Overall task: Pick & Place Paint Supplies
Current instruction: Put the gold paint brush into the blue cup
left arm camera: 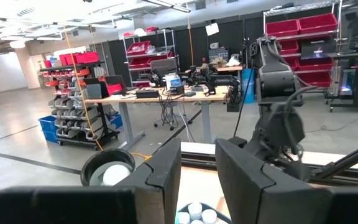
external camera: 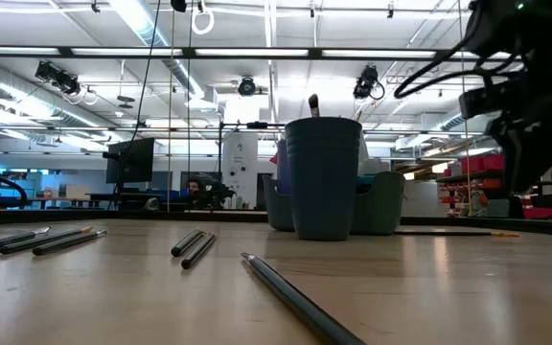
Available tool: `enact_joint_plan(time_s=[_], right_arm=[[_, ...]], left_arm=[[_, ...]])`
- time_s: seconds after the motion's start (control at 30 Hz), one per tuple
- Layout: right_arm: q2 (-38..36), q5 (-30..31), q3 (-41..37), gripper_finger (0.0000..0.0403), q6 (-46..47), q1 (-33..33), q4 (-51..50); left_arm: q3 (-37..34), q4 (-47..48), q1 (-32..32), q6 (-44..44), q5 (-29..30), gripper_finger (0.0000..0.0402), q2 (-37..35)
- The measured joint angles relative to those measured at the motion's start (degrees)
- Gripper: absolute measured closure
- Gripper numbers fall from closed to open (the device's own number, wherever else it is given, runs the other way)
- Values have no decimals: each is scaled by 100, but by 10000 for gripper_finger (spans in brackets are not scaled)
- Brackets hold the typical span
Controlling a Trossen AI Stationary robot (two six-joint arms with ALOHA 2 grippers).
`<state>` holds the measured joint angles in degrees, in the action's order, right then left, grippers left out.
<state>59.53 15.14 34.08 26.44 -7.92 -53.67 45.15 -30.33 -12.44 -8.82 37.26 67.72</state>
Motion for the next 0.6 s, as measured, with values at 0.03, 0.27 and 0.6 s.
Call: enact_joint_plan(time_s=[0.03,0.27,0.6], right_arm=[[0,-90,-21,235,17,90,36],[9,-266,-391,203,17,773,713],[477,-407,-926,201,-108,1399,1591]], left_arm=[[0,-1,1,2,-1,293,0],[0,-2,1,4,-1,293,0],[0,-2,1,4,-1,293,0]])
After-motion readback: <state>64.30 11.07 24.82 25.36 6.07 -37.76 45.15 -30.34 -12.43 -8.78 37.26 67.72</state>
